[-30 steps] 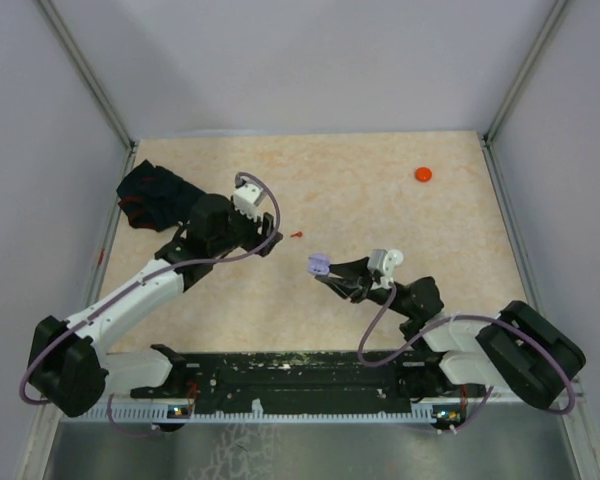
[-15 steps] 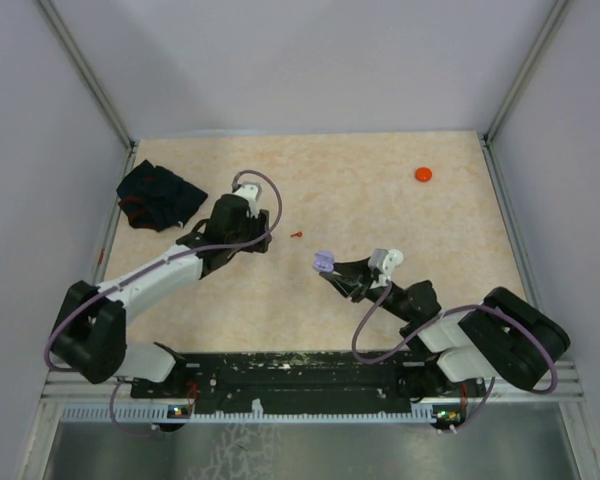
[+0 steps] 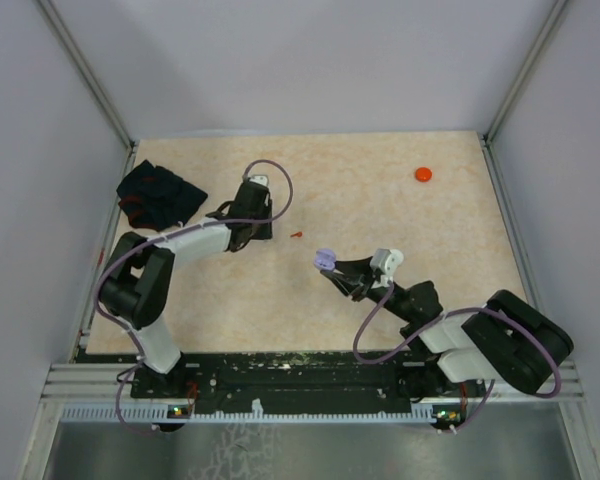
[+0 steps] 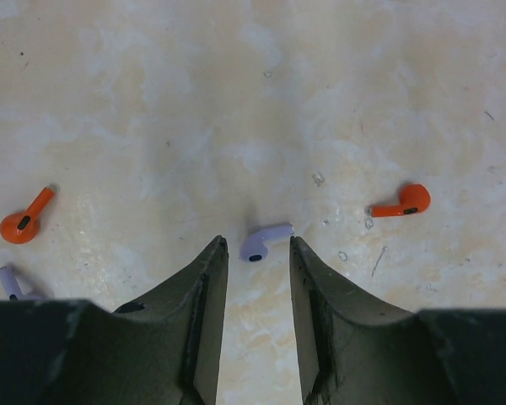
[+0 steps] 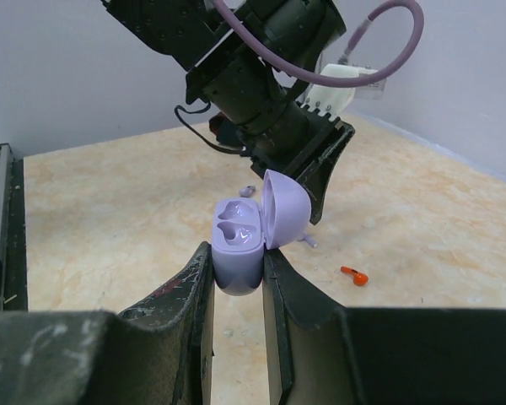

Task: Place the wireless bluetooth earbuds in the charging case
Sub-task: Pick up the earbud from the center of the board.

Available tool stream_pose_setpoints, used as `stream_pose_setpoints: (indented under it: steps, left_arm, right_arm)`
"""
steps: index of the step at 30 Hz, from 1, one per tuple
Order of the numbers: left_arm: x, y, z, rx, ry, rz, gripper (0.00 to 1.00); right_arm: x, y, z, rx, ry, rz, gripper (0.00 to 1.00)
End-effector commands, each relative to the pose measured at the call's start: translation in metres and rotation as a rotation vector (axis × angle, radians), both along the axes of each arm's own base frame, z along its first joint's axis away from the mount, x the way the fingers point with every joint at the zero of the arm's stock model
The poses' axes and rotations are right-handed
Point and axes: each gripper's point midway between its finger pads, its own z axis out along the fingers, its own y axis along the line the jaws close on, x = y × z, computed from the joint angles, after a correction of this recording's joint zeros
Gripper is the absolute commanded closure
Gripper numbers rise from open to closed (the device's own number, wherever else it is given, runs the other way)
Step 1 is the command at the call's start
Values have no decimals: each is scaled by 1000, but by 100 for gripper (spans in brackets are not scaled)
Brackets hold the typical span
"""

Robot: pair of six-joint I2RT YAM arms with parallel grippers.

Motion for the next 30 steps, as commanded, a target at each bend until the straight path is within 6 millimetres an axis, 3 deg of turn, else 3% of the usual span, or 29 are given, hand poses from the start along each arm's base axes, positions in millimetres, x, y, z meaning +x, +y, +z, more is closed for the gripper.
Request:
stream_pose_setpoints:
  steps: [1, 9, 15, 22, 30]
  left_arm:
    - [14, 3, -9, 1, 5, 60, 59]
    - [21, 3, -30, 59, 51, 51, 59]
    - [10, 4, -40, 84, 114, 29, 54]
    - [-5, 18, -30, 103, 104, 38, 53]
    - [-16, 14, -25, 74, 127, -3, 56]
  right_arm:
    - [-2, 1, 22, 41, -71, 8, 100]
    - [-2, 4, 19, 26, -66, 21, 100]
    - [-3, 5, 20, 28, -70, 27, 100]
    - [-4, 6, 21, 32, -69, 37, 100]
    - [-6, 6, 23, 48, -73, 46, 100]
